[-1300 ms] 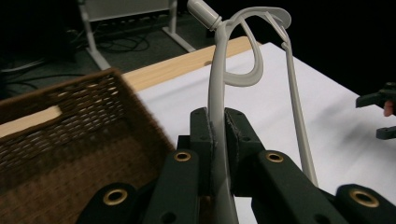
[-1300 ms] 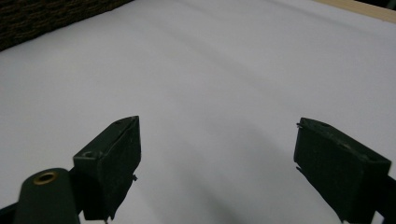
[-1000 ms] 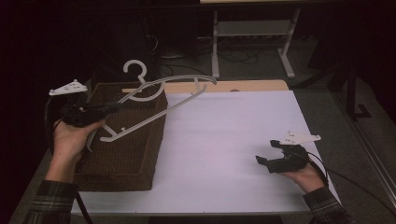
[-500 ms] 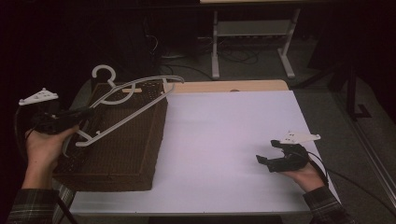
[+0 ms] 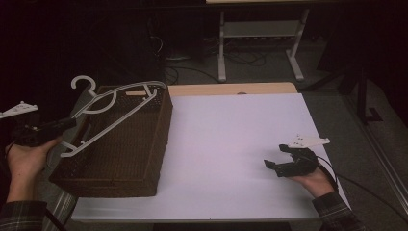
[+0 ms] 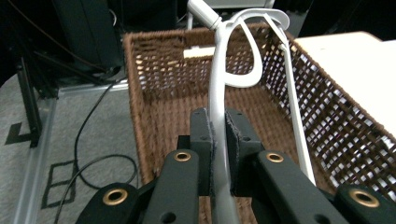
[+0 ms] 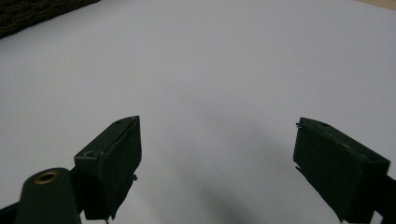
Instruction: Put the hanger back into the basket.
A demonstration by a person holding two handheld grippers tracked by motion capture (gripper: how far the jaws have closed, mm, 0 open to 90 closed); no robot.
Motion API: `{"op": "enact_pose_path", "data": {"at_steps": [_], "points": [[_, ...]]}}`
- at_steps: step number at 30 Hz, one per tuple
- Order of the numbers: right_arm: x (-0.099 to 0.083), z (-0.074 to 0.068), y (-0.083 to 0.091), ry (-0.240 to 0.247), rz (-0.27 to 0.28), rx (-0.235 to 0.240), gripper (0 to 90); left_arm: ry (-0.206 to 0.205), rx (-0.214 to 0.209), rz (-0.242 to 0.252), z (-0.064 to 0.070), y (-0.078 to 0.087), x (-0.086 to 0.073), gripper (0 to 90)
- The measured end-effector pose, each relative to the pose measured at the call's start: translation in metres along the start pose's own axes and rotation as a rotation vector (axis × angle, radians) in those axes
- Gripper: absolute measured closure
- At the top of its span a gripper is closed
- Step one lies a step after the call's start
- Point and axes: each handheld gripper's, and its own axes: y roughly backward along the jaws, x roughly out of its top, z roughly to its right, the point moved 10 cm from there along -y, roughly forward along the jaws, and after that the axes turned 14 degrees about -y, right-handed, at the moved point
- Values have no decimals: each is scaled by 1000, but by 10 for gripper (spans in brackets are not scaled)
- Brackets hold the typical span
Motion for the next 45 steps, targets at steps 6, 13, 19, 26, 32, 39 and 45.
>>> {"op": "enact_pose_path", "data": {"at_steps": [6, 13, 19, 26, 32, 39, 45], "points": [[0, 1, 0, -4, -2, -2, 149, -24, 22, -39, -4, -1, -9, 829], [-1, 1, -1, -2, -7, -5, 152, -46, 20, -78, 0, -12, -18, 829], [0, 2, 0, -7, -4, -4, 153, -62, 12, -106, 5, -22, -22, 828], [0, 2, 0, -9, -4, -4, 154, -84, 9, -138, 8, -31, -27, 828], [0, 2, 1, -8, -2, -4, 155, -85, 1, -154, 11, -41, -32, 828], [0, 3, 1, -8, -3, -6, 156, -83, 3, -149, 8, -46, -36, 827], [0, 2, 1, -7, 0, -5, 156, -88, 3, -147, 10, -49, -34, 822]]}}
